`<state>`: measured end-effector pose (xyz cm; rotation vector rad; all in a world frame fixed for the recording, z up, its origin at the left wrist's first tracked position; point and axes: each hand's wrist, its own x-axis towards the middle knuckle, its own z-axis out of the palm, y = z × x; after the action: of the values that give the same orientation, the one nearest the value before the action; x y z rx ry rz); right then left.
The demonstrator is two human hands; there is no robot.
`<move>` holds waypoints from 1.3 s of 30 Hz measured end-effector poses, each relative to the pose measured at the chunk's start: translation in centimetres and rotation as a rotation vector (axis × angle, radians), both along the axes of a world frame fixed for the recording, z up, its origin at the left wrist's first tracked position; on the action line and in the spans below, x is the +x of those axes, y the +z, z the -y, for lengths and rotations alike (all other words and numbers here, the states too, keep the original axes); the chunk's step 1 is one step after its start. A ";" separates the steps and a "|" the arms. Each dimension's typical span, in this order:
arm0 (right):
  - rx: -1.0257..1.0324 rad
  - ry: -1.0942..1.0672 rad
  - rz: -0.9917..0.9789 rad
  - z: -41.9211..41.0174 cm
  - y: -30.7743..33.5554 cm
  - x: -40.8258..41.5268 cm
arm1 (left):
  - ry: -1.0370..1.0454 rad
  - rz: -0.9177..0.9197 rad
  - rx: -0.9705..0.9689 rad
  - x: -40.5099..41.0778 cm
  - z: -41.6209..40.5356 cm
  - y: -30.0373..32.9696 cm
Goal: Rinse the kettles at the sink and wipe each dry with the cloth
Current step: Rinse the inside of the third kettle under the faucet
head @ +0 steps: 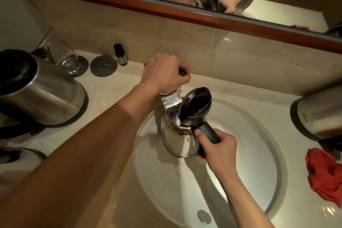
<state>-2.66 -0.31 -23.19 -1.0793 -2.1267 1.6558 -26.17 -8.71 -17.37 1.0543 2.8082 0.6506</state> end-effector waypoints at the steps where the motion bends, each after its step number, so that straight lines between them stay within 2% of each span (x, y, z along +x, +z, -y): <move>1: 0.009 0.001 0.000 0.0 0.0 0.0 | 0.001 -0.001 0.000 0.0 0.0 0.0; 11: 0.053 0.010 -0.020 -0.3 -0.4 0.3 | 0.001 0.000 -0.006 0.0 -0.1 0.0; 24: -0.017 0.001 -0.027 0.0 -0.1 0.1 | -0.008 0.006 0.006 0.1 0.1 0.1; 39: 0.011 0.002 -0.014 -0.2 -0.2 0.0 | -0.009 0.002 0.008 0.2 0.0 0.4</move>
<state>-2.61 -0.14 -23.35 -1.0593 -2.1261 1.6464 -25.94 -8.74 -16.99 1.0656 2.7999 0.6620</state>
